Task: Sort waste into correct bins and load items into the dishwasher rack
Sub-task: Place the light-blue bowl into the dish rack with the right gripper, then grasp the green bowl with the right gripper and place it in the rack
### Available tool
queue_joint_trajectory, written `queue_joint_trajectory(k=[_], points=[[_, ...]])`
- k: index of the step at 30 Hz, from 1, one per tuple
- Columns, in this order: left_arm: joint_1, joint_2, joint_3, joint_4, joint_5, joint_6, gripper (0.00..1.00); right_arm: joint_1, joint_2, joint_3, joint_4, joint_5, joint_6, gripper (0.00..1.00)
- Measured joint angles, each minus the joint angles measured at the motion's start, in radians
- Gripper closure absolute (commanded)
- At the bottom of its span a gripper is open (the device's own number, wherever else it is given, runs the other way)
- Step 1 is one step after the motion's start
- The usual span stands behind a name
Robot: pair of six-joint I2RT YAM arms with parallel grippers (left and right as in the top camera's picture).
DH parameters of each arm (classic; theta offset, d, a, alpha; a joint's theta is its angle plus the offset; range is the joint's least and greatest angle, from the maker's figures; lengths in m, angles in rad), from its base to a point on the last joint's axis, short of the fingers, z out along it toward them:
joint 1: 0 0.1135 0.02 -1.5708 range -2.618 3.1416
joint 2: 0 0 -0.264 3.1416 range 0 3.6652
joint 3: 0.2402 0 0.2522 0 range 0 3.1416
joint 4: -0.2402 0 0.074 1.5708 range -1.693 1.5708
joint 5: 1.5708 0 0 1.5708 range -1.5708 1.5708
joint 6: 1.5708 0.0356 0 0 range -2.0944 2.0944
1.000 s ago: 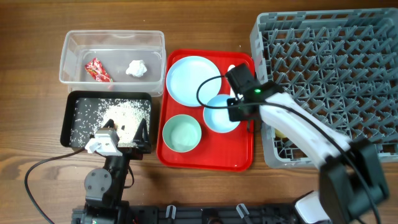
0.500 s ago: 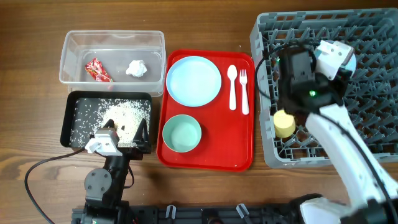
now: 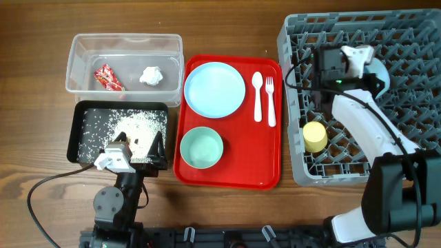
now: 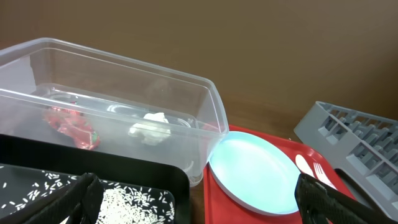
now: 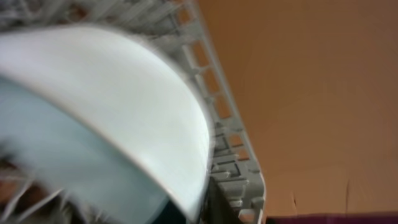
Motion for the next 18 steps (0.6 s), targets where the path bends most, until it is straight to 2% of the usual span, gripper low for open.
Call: queue_joint_trajectory(k=[1,2,4,8,11,13,16,18], points=[[0.0,0.0,0.0,0.0,0.0,0.0,0.0,0.018,0.011,0.0,-0.015,-0.023,-0.011,0.5],[0.0,0.0,0.0,0.0,0.0,0.0,0.0,0.028,0.019,0.0,-0.021,-0.038,-0.018,0.4],[0.0,0.0,0.0,0.0,0.0,0.0,0.0,0.054,0.018,0.0,-0.023,-0.057,-0.03,0.3],[0.0,0.0,0.0,0.0,0.0,0.0,0.0,0.192,-0.074,0.01,-0.1,-0.251,-0.035,0.28],[0.0,0.0,0.0,0.0,0.0,0.0,0.0,0.348,-0.171,0.11,-0.271,-0.505,0.038,0.27],[0.0,0.0,0.0,0.0,0.0,0.0,0.0,0.466,-0.196,0.139,-0.29,-0.73,0.089,0.24],[0.0,0.0,0.0,0.0,0.0,0.0,0.0,0.589,-0.156,0.139,-0.27,-1.08,0.173,0.26],[0.0,0.0,0.0,0.0,0.0,0.0,0.0,0.614,-0.068,0.14,-0.261,-1.187,0.219,0.29]])
